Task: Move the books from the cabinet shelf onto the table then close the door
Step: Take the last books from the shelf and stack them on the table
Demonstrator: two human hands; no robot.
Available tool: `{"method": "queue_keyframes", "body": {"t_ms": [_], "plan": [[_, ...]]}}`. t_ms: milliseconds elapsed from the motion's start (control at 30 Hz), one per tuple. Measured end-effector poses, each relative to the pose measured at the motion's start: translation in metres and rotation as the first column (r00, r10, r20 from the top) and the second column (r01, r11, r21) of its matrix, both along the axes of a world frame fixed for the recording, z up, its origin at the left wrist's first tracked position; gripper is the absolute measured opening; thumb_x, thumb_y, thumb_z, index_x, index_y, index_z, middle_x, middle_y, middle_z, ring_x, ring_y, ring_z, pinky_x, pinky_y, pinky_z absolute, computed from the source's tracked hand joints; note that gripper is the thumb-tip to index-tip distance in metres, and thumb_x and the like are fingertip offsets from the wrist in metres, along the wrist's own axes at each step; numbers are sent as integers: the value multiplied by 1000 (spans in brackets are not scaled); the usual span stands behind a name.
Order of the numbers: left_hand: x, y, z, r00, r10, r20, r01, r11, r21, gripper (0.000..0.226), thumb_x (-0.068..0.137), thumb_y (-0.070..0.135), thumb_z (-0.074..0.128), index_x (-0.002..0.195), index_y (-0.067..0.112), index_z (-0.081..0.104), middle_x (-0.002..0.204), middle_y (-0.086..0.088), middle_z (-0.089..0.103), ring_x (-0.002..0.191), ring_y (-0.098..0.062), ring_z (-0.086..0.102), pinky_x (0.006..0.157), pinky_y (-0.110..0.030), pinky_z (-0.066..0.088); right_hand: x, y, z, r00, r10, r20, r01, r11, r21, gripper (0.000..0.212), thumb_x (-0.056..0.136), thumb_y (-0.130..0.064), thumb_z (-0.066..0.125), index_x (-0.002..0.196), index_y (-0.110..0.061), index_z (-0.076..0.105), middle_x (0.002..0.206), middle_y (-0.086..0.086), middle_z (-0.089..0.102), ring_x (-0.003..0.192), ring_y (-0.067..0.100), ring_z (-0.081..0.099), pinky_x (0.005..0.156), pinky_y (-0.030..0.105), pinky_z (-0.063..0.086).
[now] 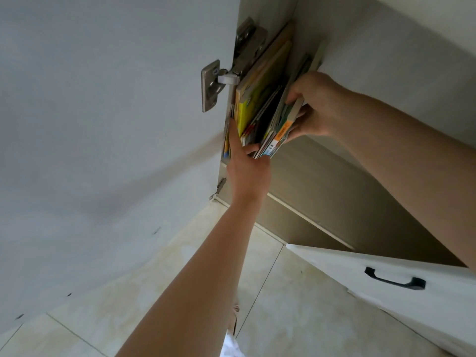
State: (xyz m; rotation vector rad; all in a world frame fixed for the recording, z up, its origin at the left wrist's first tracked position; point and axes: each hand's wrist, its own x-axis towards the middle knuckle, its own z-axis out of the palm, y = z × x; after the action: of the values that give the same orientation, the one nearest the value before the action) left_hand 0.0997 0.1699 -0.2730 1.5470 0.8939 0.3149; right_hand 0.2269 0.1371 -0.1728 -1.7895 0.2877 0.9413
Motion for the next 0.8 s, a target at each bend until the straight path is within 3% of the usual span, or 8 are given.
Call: {"method": "queue_keyframes", "body": {"t_ms": [67, 167, 267, 367, 433, 567, 700, 800], "plan": [[-3, -1, 0, 1000, 4, 26, -4, 1000, 11, 79, 87, 4, 54, 149, 38, 19, 95, 27, 55, 103, -10, 65, 84, -44, 58, -1, -8, 1, 1000, -2, -25, 3, 999, 41, 38, 87, 5, 39, 125, -1, 42, 113, 23, 52, 109, 50, 53, 83, 74, 44], [-8, -8, -2, 998, -46, 53, 43, 998, 54, 74, 86, -1, 51, 146, 35, 28, 110, 13, 56, 96, -9, 62, 74, -31, 59, -2, -18, 1, 998, 21, -57, -16, 996, 91, 24, 86, 0, 47, 110, -5, 46, 120, 27, 52, 104, 54, 57, 84, 70, 47], [-10, -15, -9, 996, -82, 43, 74, 984, 161, 72, 82, -3, 54, 143, 31, 34, 132, -2, 45, 107, -9, 49, 76, -16, 51, 0, -21, 2, 997, 28, -72, -20, 993, 118, 47, 81, -7, 54, 125, -12, 40, 119, 27, 52, 101, 57, 57, 79, 72, 48], [-8, -9, -22, 997, -62, 42, 51, 973, 224, 66, 77, -1, 57, 132, 33, 44, 135, -6, 34, 128, -26, 39, 92, -42, 54, 1, -18, 5, 999, 3, -52, 0, 998, 69, 62, 77, -23, 71, 130, -19, 38, 117, 23, 52, 101, 54, 56, 75, 73, 48], [-7, -5, -28, 998, -56, 41, 46, 976, 213, 64, 76, -2, 57, 127, 34, 46, 143, -7, 27, 135, -30, 30, 95, -50, 52, -1, -14, 2, 1000, 18, -3, -18, 1000, -26, 65, 76, -29, 76, 129, -16, 41, 113, 22, 57, 95, 48, 62, 70, 69, 53], [-2, -10, -27, 993, -17, 115, 0, 988, 154, 66, 75, -1, 59, 133, 25, 39, 149, -6, 24, 140, -26, 27, 98, -48, 51, -2, -16, -6, 995, -6, 97, 19, 991, -133, 59, 78, -14, 70, 129, -11, 39, 103, 22, 63, 74, 38, 70, 54, 54, 58], [10, -8, -26, 984, 69, 164, -50, 992, -119, 91, 76, 10, 64, 147, 33, 12, 145, 6, 27, 138, -18, 30, 103, -49, 46, 0, -25, -7, 991, -51, 127, 68, 989, -131, 58, 80, -5, 67, 127, -11, 34, 100, 21, 57, 71, 36, 67, 51, 52, 57], [17, -5, -31, 981, 83, 176, -54, 985, -166, 97, 75, 16, 71, 148, 32, 9, 146, 6, 24, 138, -21, 30, 101, -49, 48, 0, -32, -7, 992, -53, 118, 68, 990, -123, 56, 81, -4, 67, 124, -14, 32, 103, 21, 55, 74, 36, 66, 51, 53, 57]]}}
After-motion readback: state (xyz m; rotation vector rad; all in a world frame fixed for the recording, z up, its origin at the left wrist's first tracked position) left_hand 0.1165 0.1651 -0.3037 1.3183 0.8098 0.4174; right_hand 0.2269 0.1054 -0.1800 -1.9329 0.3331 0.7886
